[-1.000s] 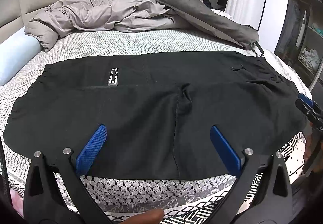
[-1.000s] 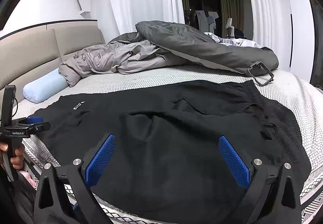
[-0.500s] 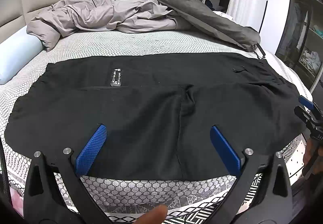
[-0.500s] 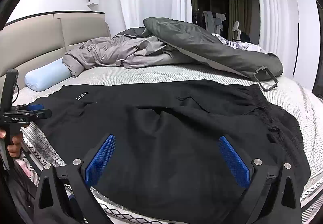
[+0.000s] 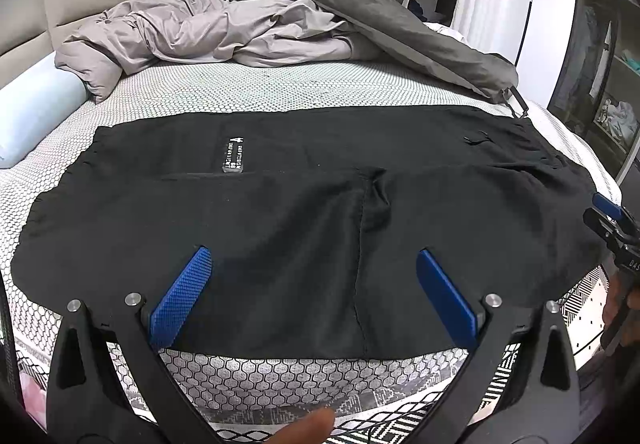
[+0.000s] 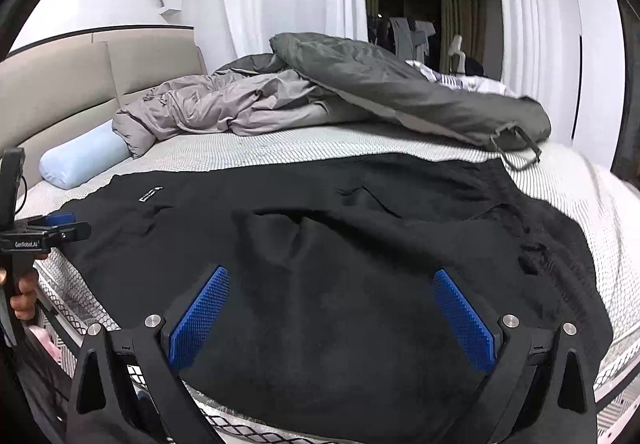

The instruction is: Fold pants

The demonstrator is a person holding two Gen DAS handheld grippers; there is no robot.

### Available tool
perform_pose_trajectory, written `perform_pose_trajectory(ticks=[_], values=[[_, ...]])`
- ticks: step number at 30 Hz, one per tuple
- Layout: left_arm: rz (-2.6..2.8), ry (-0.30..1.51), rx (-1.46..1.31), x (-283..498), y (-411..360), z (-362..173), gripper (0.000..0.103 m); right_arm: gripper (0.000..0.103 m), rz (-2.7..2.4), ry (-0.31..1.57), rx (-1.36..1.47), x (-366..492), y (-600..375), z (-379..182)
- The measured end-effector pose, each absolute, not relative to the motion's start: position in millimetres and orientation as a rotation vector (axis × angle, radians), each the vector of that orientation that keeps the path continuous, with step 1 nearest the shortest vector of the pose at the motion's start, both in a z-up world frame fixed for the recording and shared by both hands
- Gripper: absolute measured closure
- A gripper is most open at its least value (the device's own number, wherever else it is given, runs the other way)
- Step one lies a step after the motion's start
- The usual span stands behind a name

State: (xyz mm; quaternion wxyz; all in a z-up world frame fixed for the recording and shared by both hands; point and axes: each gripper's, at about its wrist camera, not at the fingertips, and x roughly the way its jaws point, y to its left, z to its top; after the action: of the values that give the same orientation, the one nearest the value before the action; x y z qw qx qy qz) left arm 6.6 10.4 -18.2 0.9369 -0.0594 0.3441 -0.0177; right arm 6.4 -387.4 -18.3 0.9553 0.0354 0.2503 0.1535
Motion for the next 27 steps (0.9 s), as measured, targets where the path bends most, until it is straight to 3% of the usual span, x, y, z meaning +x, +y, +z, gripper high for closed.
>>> perform_pose_trajectory(ticks=[27], values=[[0.001, 0.666, -0.126, 5.3, 20.0, -11.4, 0.001, 0.000, 0.338, 0.474, 0.142, 4.4, -395.0, -17.3]])
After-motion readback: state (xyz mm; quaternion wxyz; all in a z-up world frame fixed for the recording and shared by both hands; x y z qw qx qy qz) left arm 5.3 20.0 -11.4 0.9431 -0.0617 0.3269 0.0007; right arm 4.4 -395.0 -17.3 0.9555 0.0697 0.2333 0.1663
